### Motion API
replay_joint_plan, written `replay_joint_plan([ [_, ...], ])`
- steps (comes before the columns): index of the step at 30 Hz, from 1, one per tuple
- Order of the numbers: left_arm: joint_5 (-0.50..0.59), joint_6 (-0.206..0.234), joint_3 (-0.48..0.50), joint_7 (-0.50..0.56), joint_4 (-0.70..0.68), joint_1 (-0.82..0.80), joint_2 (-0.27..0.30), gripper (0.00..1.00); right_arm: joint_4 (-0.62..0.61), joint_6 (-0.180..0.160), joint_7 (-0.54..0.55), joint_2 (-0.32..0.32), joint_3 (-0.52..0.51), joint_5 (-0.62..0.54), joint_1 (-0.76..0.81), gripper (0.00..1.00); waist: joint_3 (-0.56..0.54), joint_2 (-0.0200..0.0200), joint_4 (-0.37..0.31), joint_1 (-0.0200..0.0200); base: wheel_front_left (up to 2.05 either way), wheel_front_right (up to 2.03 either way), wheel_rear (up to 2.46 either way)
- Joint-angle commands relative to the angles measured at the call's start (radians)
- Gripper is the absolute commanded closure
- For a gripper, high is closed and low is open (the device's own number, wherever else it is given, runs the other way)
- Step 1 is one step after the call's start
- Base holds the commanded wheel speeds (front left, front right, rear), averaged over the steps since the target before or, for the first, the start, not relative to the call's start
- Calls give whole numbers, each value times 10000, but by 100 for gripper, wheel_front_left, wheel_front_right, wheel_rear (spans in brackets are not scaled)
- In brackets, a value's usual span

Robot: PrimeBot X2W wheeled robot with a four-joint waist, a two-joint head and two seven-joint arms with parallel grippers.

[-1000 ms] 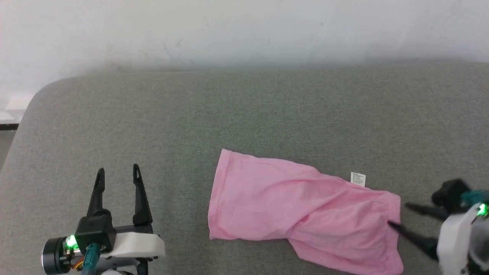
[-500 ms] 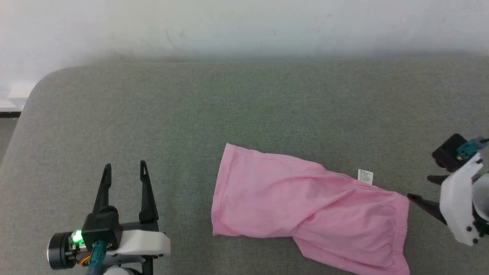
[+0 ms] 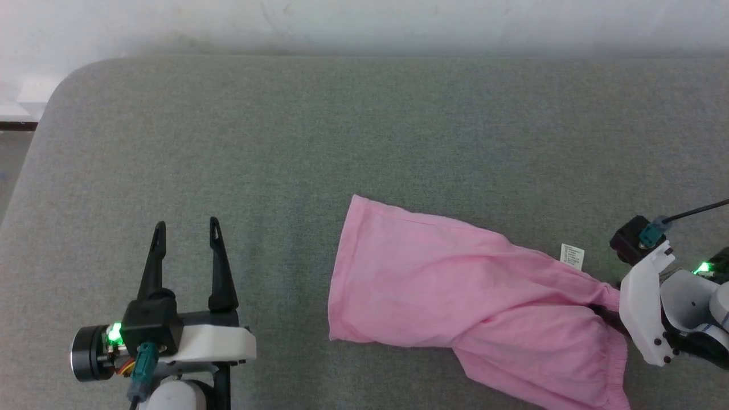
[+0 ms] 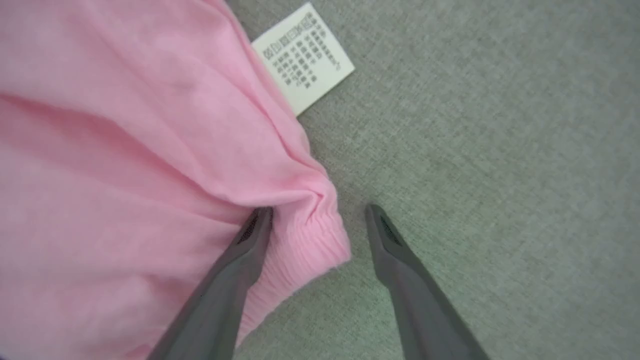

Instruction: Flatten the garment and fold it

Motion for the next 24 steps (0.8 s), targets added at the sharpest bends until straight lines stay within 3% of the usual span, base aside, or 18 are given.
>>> replay_joint_plan([
  [1,60,10,-1,-47,-14,-142,11,0,213,-9,-34,262,515,86,267,0,104,0,43,1,0,0,0],
  [2,63,15,-9,-47,5,-175,10,0,263,-9,-144,283,671,211,282,0,110,0,30,1,0,0,0],
  [3,59,-1,-14,-47,20,-213,21,0,301,-9,-344,306,764,309,247,53,102,0,-14,1,0,0,0],
  [4,47,-34,-4,-47,38,-264,55,0,348,-9,-587,315,831,353,181,100,80,0,-73,1,0,0,0],
  [11,-215,-570,215,-47,254,-1098,431,0,299,-9,-2438,33,969,185,-287,100,-236,0,-329,1,0,0,0],
  [17,-571,-1744,183,48,1692,-2818,1231,0,-76,-9,-4258,-147,494,-192,-555,100,-507,0,-617,1,0,0,0],
  [20,-786,-2552,-406,1153,2408,-3981,1660,0,-197,-9,-4649,-93,262,-354,-526,100,-535,0,-743,1,0,0,0],
  [24,-1451,-2882,-1795,3037,2873,-5420,2294,0,-306,-9,-4918,46,62,-640,-503,100,-410,0,-908,1,0,0,0],
])
